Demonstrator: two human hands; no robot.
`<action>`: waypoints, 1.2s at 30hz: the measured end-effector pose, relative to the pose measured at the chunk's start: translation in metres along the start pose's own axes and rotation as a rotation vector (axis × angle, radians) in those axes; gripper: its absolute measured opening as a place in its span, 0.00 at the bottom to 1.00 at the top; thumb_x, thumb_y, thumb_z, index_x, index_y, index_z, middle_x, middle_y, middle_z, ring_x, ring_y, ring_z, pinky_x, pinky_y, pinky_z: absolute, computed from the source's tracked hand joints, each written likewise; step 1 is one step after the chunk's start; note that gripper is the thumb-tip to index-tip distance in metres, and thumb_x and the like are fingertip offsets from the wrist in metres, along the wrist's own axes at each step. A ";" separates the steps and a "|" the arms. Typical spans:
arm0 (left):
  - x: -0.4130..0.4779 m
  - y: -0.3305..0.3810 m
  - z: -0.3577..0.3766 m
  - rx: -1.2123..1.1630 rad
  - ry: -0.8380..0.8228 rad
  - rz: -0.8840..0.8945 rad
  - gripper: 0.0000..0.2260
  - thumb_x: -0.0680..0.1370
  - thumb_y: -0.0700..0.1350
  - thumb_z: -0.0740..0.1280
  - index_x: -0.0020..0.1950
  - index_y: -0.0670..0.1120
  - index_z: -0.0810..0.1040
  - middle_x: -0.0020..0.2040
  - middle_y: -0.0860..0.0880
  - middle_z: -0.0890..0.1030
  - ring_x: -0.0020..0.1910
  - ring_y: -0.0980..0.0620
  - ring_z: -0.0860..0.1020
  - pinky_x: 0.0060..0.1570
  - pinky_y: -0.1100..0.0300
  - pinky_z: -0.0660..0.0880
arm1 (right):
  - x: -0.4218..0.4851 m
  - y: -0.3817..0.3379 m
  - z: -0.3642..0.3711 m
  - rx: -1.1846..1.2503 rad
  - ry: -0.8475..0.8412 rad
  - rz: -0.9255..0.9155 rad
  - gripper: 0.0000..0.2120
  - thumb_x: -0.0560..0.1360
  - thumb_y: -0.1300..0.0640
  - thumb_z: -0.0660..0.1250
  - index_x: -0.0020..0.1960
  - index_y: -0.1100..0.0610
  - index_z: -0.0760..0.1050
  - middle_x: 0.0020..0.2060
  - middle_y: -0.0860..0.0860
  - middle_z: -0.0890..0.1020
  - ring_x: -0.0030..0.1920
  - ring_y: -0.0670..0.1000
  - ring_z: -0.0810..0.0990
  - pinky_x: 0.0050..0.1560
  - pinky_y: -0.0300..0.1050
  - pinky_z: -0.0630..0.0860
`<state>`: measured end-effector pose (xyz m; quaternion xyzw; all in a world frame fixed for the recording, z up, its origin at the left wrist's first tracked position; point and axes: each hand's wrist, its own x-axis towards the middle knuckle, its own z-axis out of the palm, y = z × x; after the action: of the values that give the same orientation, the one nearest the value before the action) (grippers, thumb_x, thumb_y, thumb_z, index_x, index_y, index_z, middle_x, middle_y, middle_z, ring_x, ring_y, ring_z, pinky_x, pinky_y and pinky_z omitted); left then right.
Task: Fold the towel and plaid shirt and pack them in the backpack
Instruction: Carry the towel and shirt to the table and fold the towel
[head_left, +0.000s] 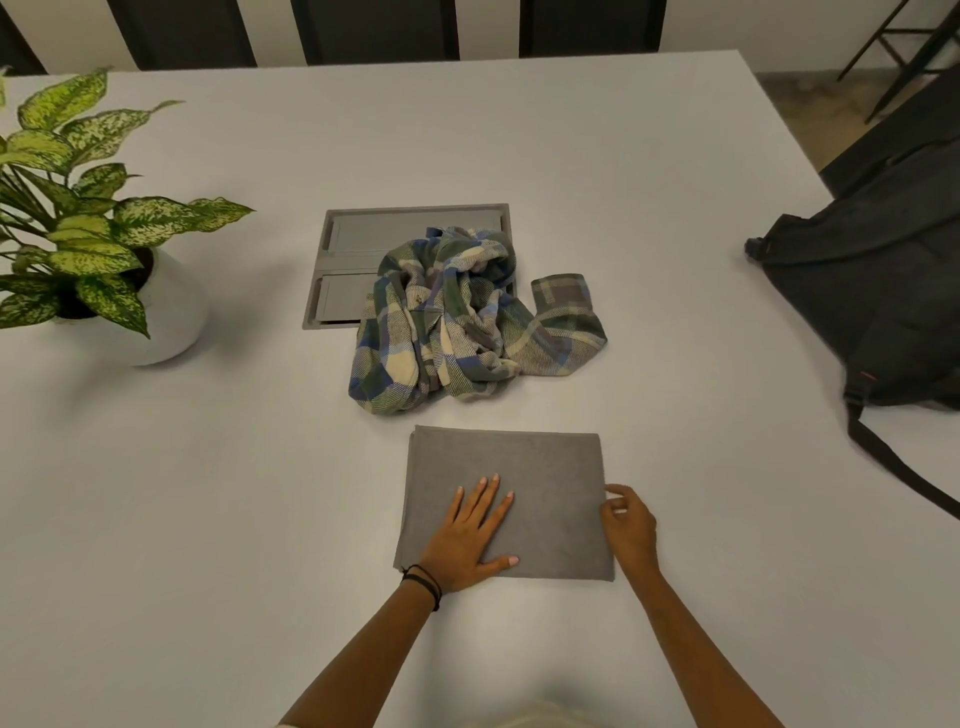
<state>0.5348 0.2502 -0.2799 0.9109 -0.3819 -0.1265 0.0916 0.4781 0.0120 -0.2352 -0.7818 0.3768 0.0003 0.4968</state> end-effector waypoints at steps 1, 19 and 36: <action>-0.001 0.000 -0.001 0.006 -0.009 -0.003 0.37 0.76 0.68 0.51 0.77 0.46 0.51 0.77 0.44 0.49 0.75 0.47 0.43 0.71 0.49 0.40 | -0.002 0.000 -0.001 0.000 -0.018 0.012 0.12 0.75 0.66 0.63 0.58 0.64 0.74 0.41 0.54 0.77 0.43 0.58 0.78 0.44 0.45 0.74; 0.010 0.029 -0.005 0.076 -0.197 -0.048 0.42 0.71 0.72 0.49 0.77 0.47 0.48 0.76 0.44 0.40 0.75 0.45 0.39 0.69 0.48 0.43 | 0.006 -0.011 -0.042 0.136 -0.069 0.166 0.16 0.71 0.66 0.69 0.59 0.64 0.76 0.45 0.56 0.78 0.47 0.55 0.77 0.56 0.53 0.77; 0.041 0.062 0.002 -0.043 -0.189 -0.067 0.42 0.70 0.73 0.49 0.76 0.47 0.49 0.76 0.42 0.48 0.76 0.42 0.49 0.70 0.43 0.50 | 0.003 -0.081 -0.039 -0.048 -0.268 -0.109 0.12 0.71 0.62 0.70 0.53 0.52 0.76 0.39 0.51 0.78 0.42 0.53 0.80 0.44 0.54 0.81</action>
<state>0.5204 0.1773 -0.2722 0.9050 -0.3554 -0.2230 0.0702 0.5135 -0.0026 -0.1534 -0.8057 0.2637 0.0865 0.5233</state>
